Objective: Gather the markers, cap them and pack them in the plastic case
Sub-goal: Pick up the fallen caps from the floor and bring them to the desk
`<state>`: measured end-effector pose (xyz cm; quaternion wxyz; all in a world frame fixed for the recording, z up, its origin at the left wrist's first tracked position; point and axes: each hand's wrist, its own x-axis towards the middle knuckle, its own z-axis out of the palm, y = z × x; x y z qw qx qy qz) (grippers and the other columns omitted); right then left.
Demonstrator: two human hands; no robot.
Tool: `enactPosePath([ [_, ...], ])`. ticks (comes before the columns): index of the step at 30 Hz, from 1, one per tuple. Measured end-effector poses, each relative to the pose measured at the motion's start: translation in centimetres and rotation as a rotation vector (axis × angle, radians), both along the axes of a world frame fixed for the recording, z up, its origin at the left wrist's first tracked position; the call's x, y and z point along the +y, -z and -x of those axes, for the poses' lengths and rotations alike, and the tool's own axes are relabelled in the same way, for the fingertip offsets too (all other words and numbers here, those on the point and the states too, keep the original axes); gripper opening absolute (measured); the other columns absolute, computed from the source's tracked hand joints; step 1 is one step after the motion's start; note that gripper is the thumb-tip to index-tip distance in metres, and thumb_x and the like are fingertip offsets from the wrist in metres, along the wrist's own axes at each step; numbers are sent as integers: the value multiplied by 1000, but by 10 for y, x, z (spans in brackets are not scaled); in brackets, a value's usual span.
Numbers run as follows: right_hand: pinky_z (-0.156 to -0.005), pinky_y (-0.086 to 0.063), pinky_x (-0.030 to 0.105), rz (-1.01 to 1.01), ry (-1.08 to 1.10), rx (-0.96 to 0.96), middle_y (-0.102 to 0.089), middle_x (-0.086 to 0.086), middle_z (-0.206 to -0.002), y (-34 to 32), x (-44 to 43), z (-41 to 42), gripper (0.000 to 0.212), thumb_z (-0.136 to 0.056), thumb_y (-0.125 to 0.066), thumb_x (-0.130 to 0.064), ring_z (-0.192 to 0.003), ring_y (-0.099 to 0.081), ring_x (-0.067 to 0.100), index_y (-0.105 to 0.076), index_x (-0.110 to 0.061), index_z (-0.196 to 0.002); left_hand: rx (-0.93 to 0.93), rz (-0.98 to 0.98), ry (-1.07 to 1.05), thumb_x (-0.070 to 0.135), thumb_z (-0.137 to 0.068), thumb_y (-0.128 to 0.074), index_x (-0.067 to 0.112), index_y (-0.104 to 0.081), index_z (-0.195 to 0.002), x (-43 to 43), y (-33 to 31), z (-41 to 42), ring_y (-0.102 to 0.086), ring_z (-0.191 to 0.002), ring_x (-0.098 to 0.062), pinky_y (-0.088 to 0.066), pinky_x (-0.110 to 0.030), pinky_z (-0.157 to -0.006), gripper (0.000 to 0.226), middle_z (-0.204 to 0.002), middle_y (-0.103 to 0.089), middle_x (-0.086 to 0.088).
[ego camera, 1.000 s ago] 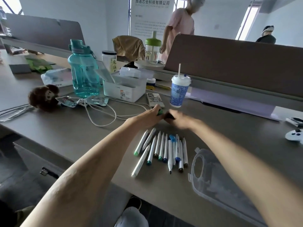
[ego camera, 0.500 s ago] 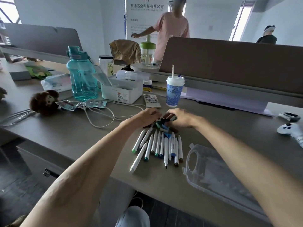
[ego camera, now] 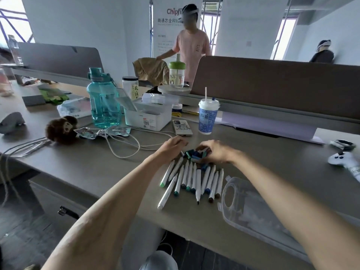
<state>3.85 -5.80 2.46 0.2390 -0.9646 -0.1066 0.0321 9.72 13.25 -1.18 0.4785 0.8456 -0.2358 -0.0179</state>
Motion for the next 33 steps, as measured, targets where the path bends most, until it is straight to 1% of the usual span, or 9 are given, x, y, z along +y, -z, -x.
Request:
enactPosePath([
  [7,-85,-47,22,-42,-61,203,-62,-11,-109,-5,-16,-4,54,-75,-83,-17,-101,-58,6,-58,-20,-123,74,176,12,22,-99,-47,31,-63,-87,-1,2,-3,-59,-104,-19,-47,-31,-84,22,-105,-66,0],
  [10,-95,-49,35,-88,-34,120,-64,-3,-112,2,-15,-10,47,-77,-79,-9,-104,-60,13,-61,-13,-120,76,202,20,19,-100,-45,25,-64,-91,-3,2,-1,-59,-103,-16,-47,-24,-77,22,-108,-66,-1],
  [13,-99,-49,45,-113,-7,47,-65,7,-122,7,-14,-13,46,-78,-79,-17,-111,-61,22,-63,-12,-121,35,152,21,16,-98,-48,18,-66,-94,-3,-3,4,-59,-100,-16,-48,-16,-73,19,-106,-66,-2],
  [15,-99,-48,48,-104,5,9,-63,8,-126,8,-14,-13,46,-79,-79,-25,-113,-60,23,-63,-15,-121,-11,88,-1,20,-95,-51,19,-68,-95,-2,-9,6,-60,-101,-19,-48,-25,-82,17,-104,-67,-3],
  [17,-99,-49,45,-94,32,-68,-64,8,-127,6,-15,-9,43,-82,-77,-27,-112,-60,23,-64,-15,-120,-59,-10,-36,24,-95,-52,18,-68,-99,-3,-16,10,-60,-100,-21,-46,-33,-86,17,-105,-67,-4],
  [19,-92,-47,29,-80,66,-169,-64,13,-126,0,-18,1,38,-85,-74,-19,-107,-60,19,-65,-7,-120,-115,-86,-73,25,-94,-53,15,-68,-101,-9,-26,17,-61,-96,-23,-47,-34,-84,20,-105,-67,-7],
  [21,-81,-39,17,-53,103,-269,-62,21,-123,-7,-25,17,31,-88,-69,-7,-102,-57,19,-64,3,-118,-183,-141,-64,27,-95,-51,14,-66,-106,-20,-35,29,-62,-94,-23,-48,-33,-80,23,-104,-68,-7],
  [26,-80,-38,25,94,291,-456,-62,17,-121,-20,-66,89,31,-87,-66,-11,-108,-60,31,-67,-7,-118,-341,-229,33,23,-94,-49,9,-51,-124,-78,-54,67,-57,-111,-31,-42,-32,-86,33,-124,-61,-13],
  [33,-88,-44,34,213,632,-497,-63,20,-117,-26,-168,243,26,-89,-61,-14,-109,-59,34,-68,-5,-113,-462,-242,318,20,-93,-44,8,-49,-115,-220,-68,179,-52,-111,-33,-39,-35,-84,26,-124,-55,-14],
])
